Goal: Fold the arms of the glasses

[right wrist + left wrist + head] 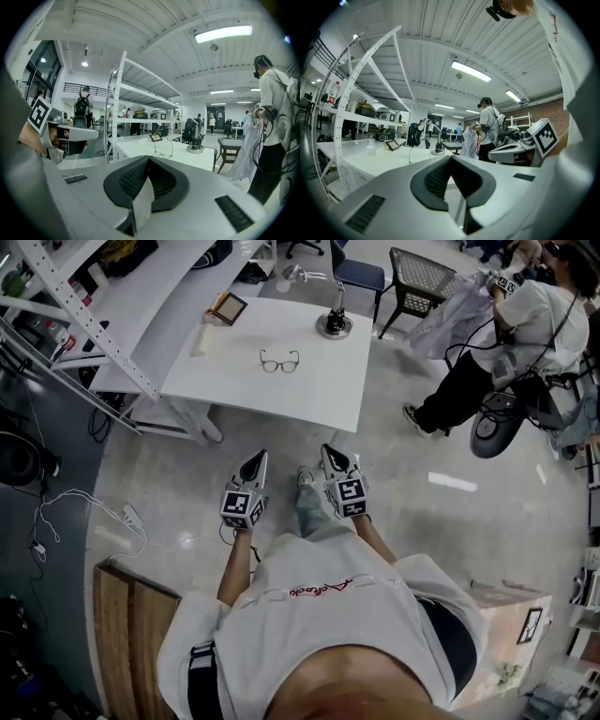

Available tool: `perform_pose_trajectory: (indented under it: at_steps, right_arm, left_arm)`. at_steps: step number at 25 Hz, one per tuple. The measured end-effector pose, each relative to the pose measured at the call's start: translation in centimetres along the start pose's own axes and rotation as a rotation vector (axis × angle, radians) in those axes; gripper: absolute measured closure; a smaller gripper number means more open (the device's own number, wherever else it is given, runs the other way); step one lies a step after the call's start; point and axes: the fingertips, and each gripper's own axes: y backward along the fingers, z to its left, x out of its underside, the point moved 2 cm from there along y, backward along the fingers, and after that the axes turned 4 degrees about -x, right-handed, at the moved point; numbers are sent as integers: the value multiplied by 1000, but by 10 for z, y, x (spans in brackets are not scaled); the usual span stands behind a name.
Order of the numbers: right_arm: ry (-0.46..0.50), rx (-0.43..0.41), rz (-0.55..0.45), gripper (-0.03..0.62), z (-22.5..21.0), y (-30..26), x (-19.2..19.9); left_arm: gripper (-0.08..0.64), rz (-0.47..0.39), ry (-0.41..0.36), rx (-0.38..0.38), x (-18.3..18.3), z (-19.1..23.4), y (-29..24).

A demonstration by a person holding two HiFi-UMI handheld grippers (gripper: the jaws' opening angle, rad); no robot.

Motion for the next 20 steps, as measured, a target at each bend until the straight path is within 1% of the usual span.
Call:
perform_pose_trajectory:
  at_steps: [6, 11, 14, 20]
  right_arm:
    - [-23, 27, -19, 578, -39, -48, -5]
    - [-36, 7, -22, 578, -62, -92, -22]
    - [-32, -5, -21, 578, -78, -119, -26]
    - [-32, -31, -11, 578, -113, -171, -34]
  left_arm:
    - [537, -5, -47, 12, -18, 28, -52]
    - [537, 4, -50, -3, -33, 56, -96]
    - [537, 4, -49, -11, -42, 70, -122]
    - [537, 18, -25, -32, -45, 97, -174]
